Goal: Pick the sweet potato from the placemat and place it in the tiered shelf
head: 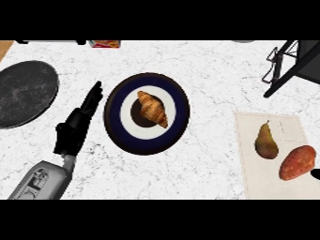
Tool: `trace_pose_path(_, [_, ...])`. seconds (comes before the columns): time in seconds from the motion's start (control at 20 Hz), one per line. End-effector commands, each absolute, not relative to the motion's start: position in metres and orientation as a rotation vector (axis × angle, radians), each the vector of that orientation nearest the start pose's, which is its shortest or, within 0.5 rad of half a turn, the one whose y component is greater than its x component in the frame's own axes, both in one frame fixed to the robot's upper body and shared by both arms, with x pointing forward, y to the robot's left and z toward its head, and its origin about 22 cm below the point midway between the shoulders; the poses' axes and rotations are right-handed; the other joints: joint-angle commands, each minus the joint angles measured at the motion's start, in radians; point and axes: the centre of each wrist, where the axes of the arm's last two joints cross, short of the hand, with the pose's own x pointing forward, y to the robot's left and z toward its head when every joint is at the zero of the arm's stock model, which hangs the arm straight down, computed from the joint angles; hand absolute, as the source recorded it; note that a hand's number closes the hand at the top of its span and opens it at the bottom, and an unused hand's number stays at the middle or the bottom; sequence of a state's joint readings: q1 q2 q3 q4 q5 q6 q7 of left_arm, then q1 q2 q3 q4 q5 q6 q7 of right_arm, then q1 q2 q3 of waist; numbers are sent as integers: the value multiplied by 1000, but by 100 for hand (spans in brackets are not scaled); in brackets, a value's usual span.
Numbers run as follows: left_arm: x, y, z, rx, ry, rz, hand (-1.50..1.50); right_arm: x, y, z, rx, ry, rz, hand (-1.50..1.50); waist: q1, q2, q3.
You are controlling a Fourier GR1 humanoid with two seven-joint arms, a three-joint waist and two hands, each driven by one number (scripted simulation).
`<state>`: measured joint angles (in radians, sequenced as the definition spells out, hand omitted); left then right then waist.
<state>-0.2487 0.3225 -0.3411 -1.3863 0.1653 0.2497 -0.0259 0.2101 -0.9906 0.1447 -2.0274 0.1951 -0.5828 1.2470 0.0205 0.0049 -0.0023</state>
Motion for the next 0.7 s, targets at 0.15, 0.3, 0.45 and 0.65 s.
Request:
trace_pose_path(0.15, [290,207,24,73,-1584,-280,0,212,-316,139,-1017,-624,-126,-150,1,-2,0])
trace_pose_path(0.3, [301,220,19,98,-1583,-257,0,217,-315,123,-1006,-585,-111,-150,-6,2,0])
trace_pose_path(0.45, [294,211,15,99,-1578,-258,0,211,-308,121,-990,-590,-117,-150,-16,-2,0])
trace_pose_path(0.65, [282,236,15,106,-1573,-286,0,216,-307,99,-999,-560,-105,-150,-8,-4,1])
